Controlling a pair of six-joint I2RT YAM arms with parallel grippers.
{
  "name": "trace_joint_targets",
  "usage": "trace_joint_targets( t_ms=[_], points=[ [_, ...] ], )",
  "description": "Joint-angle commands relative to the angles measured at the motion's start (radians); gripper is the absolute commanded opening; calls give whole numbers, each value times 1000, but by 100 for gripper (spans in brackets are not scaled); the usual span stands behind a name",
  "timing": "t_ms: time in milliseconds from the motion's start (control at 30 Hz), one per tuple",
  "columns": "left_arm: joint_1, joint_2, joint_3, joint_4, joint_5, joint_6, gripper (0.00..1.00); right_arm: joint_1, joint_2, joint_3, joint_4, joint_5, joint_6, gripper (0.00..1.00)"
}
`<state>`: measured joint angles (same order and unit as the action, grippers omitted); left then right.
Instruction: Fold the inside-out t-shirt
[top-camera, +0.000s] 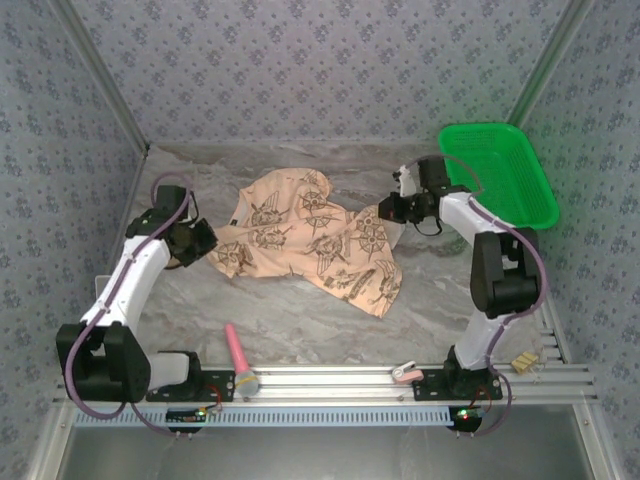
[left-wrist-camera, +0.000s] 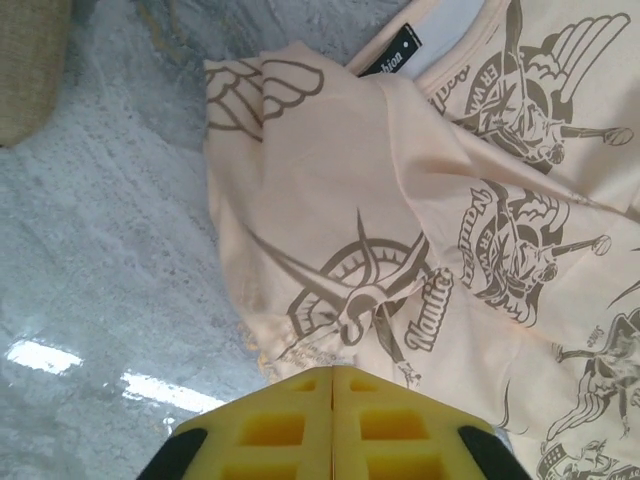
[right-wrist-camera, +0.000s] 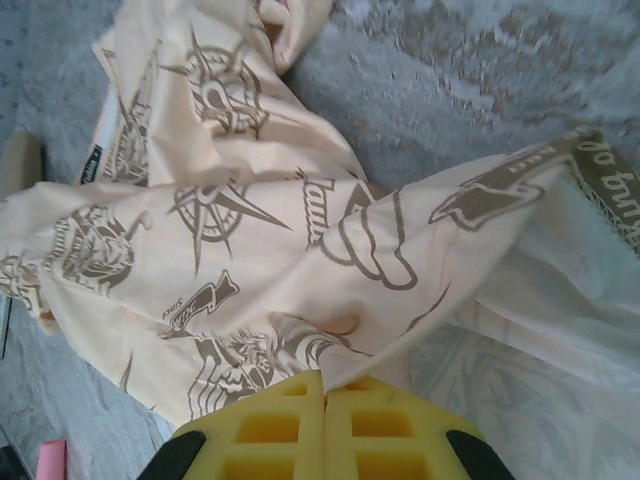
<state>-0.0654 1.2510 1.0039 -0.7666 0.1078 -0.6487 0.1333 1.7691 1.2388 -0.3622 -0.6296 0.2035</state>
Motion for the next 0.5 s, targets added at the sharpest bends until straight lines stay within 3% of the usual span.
trace_joint_targets(
  t_ms=[0, 33, 100, 300, 467],
  points=[
    [9, -2, -59, -34, -26, -20, 50, -6, -30, -6, -11, -16, 25, 0],
    [13, 10, -79, -11, -4, -32, 58, -5, -27, -10, -7, -18, 28, 0],
    [22, 41, -106, 27, 27, -51, 62, -4, -18, -13, -10, -21, 28, 0],
    [39, 144, -111, 142, 77, -54, 61, -7, -23, -17, -14, -25, 21, 0],
    [39, 185, -136, 264, 156, -93, 52, -6, -27, -11, -24, -24, 15, 0]
  ],
)
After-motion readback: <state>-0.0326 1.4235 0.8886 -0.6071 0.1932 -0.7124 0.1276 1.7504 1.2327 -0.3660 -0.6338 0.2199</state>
